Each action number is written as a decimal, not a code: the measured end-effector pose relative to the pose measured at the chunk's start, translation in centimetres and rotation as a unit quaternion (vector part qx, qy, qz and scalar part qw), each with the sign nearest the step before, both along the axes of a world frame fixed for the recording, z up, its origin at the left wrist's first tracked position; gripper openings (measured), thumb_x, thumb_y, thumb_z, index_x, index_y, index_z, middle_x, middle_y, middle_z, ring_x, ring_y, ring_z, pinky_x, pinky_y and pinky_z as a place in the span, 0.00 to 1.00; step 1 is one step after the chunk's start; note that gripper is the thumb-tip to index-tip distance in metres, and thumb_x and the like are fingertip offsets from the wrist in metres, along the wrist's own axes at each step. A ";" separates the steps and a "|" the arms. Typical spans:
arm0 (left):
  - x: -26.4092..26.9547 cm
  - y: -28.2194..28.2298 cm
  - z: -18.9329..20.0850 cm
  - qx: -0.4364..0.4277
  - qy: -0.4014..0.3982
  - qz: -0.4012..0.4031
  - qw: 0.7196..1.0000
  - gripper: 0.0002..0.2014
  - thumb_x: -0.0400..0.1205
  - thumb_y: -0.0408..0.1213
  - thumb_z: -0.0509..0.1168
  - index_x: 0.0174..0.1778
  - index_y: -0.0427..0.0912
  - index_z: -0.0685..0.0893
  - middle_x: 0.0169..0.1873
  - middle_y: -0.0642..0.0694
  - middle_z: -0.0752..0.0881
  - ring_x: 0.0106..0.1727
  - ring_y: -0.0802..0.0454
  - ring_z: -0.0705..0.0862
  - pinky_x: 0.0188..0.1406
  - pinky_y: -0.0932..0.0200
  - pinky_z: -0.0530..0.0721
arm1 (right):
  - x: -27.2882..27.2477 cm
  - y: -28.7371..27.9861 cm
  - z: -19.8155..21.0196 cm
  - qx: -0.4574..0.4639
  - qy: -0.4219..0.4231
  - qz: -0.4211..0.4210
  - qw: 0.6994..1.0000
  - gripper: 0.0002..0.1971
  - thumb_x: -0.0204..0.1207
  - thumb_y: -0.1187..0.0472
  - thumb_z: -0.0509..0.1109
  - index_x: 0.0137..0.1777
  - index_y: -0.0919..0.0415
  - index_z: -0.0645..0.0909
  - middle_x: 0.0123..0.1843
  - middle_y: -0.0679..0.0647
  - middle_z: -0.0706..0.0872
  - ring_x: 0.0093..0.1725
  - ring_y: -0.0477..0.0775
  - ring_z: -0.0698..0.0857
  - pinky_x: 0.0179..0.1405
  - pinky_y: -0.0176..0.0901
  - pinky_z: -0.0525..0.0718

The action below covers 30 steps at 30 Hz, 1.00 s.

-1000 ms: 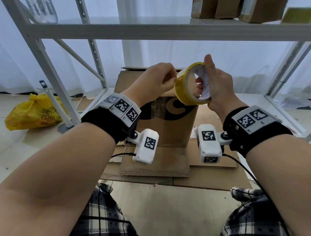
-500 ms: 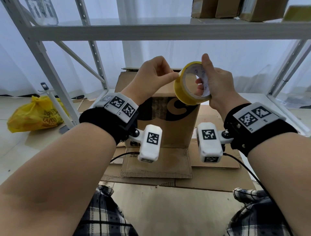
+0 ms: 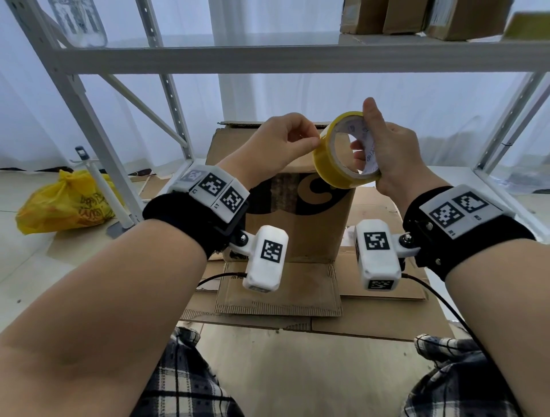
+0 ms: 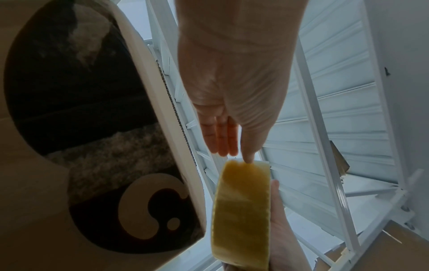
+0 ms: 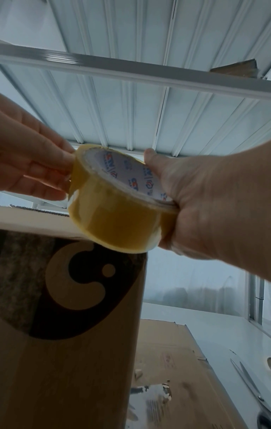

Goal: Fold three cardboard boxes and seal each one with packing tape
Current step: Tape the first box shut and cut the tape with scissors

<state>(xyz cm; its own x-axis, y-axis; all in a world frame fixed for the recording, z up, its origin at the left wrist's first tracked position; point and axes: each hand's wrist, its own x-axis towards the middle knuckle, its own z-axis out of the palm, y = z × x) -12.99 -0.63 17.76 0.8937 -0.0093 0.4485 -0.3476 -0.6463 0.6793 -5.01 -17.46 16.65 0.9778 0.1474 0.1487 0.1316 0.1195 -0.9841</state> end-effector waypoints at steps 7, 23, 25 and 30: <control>-0.1 0.4 0.2 0.005 0.041 -0.019 0.999 0.07 0.83 0.36 0.66 0.52 0.37 0.83 0.41 0.49 0.84 0.44 0.57 0.81 0.52 0.64 0.81 | -0.1 -0.2 0.0 -0.017 0.005 0.025 1.000 0.23 0.74 0.37 0.69 0.40 0.59 0.81 0.35 0.56 0.83 0.33 0.53 0.82 0.33 0.42 0.85; 0.1 0.3 0.2 -0.014 -0.029 0.050 0.998 0.12 0.82 0.38 0.68 0.58 0.41 0.75 0.38 0.49 0.84 0.41 0.55 0.85 0.47 0.67 0.82 | 1.0 0.1 -0.1 -0.102 0.110 -0.008 0.989 0.27 0.78 0.34 0.61 0.61 0.57 0.81 0.52 0.55 0.88 0.42 0.55 0.87 0.43 0.49 0.89; 0.0 0.4 0.3 -0.030 -0.020 0.047 0.998 0.15 0.80 0.41 0.71 0.59 0.39 0.79 0.38 0.48 0.86 0.40 0.56 0.85 0.47 0.66 0.84 | 1.0 0.0 0.2 -0.110 0.119 0.005 0.987 0.28 0.78 0.34 0.61 0.63 0.57 0.80 0.49 0.55 0.87 0.42 0.55 0.86 0.36 0.46 0.87; 0.3 0.2 1.4 -0.021 -0.055 0.072 0.996 0.04 0.79 0.38 0.71 0.43 0.41 0.86 0.36 0.52 0.86 0.35 0.57 0.82 0.39 0.65 0.84 | 0.5 -0.2 1.0 -0.140 0.094 0.078 0.982 0.36 0.70 0.25 0.62 0.63 0.55 0.80 0.56 0.57 0.86 0.55 0.60 0.86 0.52 0.53 0.87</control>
<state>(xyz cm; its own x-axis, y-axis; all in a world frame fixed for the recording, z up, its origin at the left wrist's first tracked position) -12.72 -0.40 19.11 0.8302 0.1369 0.5404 -0.3261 -0.6670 0.6699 -4.55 -17.64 17.69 0.9460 0.3079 -0.1011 -0.0547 -0.1557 -0.9863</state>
